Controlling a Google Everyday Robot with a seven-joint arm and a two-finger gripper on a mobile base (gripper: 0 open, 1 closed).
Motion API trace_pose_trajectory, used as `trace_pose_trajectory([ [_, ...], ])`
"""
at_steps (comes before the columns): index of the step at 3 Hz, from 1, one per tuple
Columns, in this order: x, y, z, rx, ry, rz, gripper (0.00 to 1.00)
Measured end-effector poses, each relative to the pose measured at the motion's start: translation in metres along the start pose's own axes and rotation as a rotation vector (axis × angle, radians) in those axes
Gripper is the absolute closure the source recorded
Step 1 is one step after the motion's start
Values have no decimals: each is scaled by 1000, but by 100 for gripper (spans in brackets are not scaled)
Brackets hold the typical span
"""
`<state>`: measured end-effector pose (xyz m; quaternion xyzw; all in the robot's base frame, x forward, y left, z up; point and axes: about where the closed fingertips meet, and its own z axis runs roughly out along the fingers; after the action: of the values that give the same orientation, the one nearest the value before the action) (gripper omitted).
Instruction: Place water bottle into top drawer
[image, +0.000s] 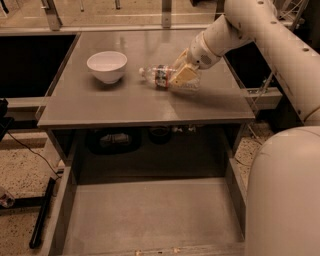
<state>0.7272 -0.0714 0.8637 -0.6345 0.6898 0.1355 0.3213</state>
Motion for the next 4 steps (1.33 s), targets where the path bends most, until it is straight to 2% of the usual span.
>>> trace_pose_trajectory([
  [1,0,1,-2,3,0,0,100],
  [2,4,14,-25,35,-12,-10,100],
  [4,30,77,-93,142,-51,-31,100],
])
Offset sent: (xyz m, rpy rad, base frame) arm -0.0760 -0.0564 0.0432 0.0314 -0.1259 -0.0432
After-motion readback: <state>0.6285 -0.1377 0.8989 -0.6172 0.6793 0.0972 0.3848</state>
